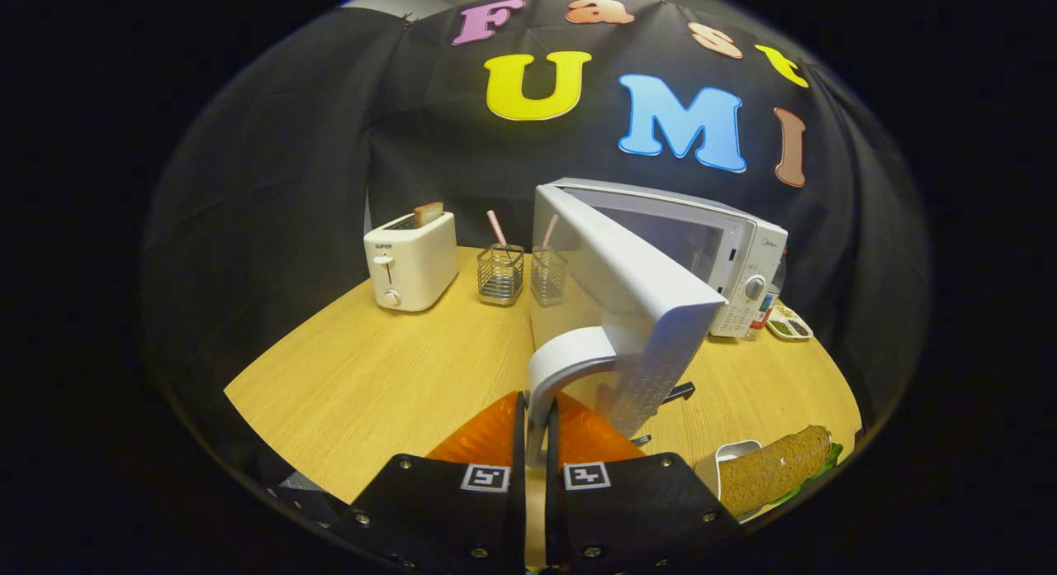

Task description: Open the microwave, put the food inside, and close the microwave door.

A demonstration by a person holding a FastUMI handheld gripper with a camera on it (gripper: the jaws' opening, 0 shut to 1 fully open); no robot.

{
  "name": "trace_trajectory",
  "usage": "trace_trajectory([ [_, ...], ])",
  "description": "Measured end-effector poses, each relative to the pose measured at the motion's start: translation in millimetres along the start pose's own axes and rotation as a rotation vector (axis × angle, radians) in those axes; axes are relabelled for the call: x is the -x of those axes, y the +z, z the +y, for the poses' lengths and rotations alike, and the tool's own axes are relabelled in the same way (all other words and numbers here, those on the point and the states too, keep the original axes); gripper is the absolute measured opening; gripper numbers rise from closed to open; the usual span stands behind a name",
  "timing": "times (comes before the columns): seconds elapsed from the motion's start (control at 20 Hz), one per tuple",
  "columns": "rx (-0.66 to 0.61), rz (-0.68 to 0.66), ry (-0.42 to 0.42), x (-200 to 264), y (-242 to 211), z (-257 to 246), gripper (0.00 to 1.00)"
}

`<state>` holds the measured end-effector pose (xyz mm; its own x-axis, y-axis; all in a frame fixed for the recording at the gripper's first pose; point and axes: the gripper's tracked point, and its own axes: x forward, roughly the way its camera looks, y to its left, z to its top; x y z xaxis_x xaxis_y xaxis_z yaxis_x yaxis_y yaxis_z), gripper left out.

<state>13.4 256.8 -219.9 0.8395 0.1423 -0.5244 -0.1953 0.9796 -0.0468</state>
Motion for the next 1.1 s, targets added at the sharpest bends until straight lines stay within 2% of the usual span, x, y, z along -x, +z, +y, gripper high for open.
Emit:
trace_trajectory([
  [0.15,0.005,-0.006,0.073,12,0,31,0.13],
  [0.3,-0.070,-0.011,0.309,42,1,83,0.13],
  [0.4,-0.083,-0.013,0.416,69,5,97,0.18],
  [0.45,-0.089,-0.024,0.458,82,9,98,0.23],
  [0.5,-0.094,-0.041,0.499,96,13,100,0.41],
  [0.55,-0.096,-0.053,0.531,110,16,99,0.51],
  [0.6,-0.097,-0.065,0.560,123,18,96,0.73],
  [0.7,-0.100,-0.079,0.581,140,20,79,0.98],
  [0.9,-0.164,-0.086,0.567,151,29,22,0.98],
  [1.1,-0.258,-0.079,0.485,138,37,-55,0.98],
])
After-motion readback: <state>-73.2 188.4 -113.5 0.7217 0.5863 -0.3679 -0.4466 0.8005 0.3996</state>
